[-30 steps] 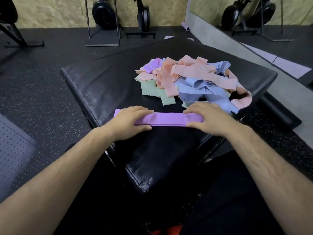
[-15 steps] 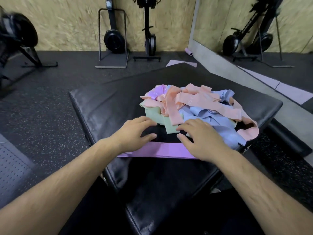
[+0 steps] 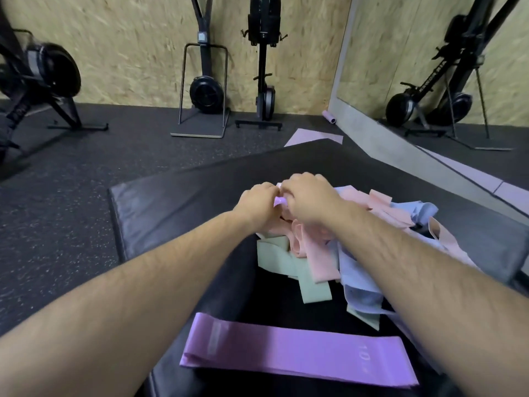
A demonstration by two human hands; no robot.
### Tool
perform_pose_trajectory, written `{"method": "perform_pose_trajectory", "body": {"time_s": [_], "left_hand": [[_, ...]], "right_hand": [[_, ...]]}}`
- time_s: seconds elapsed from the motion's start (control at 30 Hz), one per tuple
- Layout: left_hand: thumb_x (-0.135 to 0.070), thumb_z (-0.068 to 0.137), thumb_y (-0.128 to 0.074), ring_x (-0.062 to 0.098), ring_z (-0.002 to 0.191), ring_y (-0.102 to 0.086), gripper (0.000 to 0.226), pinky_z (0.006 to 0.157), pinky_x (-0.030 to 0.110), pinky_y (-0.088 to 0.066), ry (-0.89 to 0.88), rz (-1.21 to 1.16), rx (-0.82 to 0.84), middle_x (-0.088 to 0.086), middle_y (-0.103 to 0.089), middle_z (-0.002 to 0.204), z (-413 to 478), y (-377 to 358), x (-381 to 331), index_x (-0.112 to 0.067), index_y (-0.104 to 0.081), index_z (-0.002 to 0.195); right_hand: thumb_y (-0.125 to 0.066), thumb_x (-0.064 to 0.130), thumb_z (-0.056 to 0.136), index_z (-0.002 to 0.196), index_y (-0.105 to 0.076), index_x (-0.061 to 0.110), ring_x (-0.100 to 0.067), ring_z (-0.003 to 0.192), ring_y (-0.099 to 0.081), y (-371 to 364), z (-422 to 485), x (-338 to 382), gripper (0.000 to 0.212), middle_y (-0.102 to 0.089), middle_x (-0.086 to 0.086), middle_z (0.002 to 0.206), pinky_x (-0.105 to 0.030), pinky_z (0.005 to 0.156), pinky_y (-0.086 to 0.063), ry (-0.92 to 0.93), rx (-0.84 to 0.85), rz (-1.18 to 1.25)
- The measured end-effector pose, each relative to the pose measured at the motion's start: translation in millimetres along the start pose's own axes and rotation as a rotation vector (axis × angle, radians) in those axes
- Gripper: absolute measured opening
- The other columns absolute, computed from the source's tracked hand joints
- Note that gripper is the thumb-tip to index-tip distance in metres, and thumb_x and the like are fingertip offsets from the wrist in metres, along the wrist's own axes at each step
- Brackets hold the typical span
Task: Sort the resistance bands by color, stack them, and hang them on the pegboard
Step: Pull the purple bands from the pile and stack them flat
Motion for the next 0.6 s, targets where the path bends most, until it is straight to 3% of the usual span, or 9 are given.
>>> {"method": "perform_pose_trajectory", "body": {"time_s": [0.07, 0.13, 0.23, 0.3, 0.37, 0.5, 0.6], "left_hand": [[-0.032, 0.088, -0.058, 0.023, 0.087, -0.053, 0.011, 0.072, 0.033, -0.039, 0.047, 0.009, 0.018, 0.0, -0.064, 0.107, 23, -7, 10, -0.023, -0.053, 0.089], [-0.03, 0.093, -0.055, 0.026, 0.102, -0.058, 0.021, 0.079, 0.033, -0.04, 0.075, 0.012, 0.063, -0.001, -0.063, 0.119, 38, -17, 23, -0.021, -0.059, 0.111], [-0.032, 0.094, -0.057, 0.028, 0.114, -0.058, 0.033, 0.087, 0.035, -0.041, 0.097, 0.036, 0.149, -0.001, -0.062, 0.123, 46, -35, 42, -0.021, -0.056, 0.125], [-0.036, 0.095, -0.057, 0.029, 0.115, -0.057, 0.037, 0.092, 0.037, -0.042, 0.08, 0.054, 0.15, -0.001, -0.062, 0.125, 45, -42, 47, -0.023, -0.055, 0.13], [-0.037, 0.092, -0.06, 0.027, 0.112, -0.058, 0.037, 0.094, 0.038, -0.043, 0.055, 0.033, 0.081, -0.001, -0.062, 0.122, 43, -33, 46, -0.024, -0.057, 0.127], [-0.034, 0.087, -0.066, 0.023, 0.102, -0.06, 0.04, 0.094, 0.042, -0.048, -0.022, -0.184, -0.063, 0.001, -0.06, 0.116, 44, 6, 36, -0.023, -0.057, 0.125], [-0.019, 0.088, -0.066, 0.018, 0.094, -0.058, 0.035, 0.083, 0.036, -0.051, -0.117, -0.333, -0.158, 0.004, -0.062, 0.107, 41, 48, 17, -0.019, -0.06, 0.122]], "right_hand": [[-0.048, 0.033, 0.099, 0.121, -0.061, 0.022, -0.027, 0.112, -0.056, -15, 27, -16, 0.028, -0.064, -0.002, 0.12, -0.036, 0.084, -0.032, -0.069, 0.078, 0.073], [-0.047, 0.033, 0.099, 0.125, -0.059, 0.025, -0.026, 0.114, -0.057, -39, 44, -26, 0.029, -0.066, 0.0, 0.122, -0.036, 0.092, -0.032, -0.14, 0.193, 0.103], [-0.051, 0.031, 0.095, 0.112, -0.065, 0.029, -0.024, 0.111, -0.058, -78, 53, -31, 0.022, -0.067, 0.002, 0.114, -0.035, 0.092, -0.032, -0.213, 0.345, 0.006], [-0.052, 0.029, 0.095, 0.094, -0.064, 0.027, -0.024, 0.112, -0.055, -85, 58, -31, 0.012, -0.066, 0.002, 0.105, -0.036, 0.093, -0.033, -0.206, 0.299, -0.053], [-0.052, 0.027, 0.097, 0.078, -0.054, 0.028, -0.024, 0.11, -0.052, -70, 59, -30, 0.019, -0.06, 0.004, 0.095, -0.036, 0.088, -0.031, -0.184, 0.187, -0.031], [-0.047, 0.035, 0.103, 0.101, -0.066, 0.033, -0.024, 0.108, -0.055, -21, 56, -38, 0.019, -0.067, 0.004, 0.102, -0.038, 0.094, -0.034, -0.182, 0.005, 0.138], [-0.052, 0.035, 0.102, 0.097, -0.067, 0.029, -0.022, 0.097, -0.061, 25, 49, -48, 0.017, -0.068, 0.005, 0.096, -0.038, 0.085, -0.045, -0.194, -0.107, 0.363]]}}
Point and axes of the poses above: each hand's wrist, its own z-axis towards the middle knuckle, its own y-axis out of the back of the hand, x = y × z, the point moved 9 cm from there along z, towards the middle knuckle
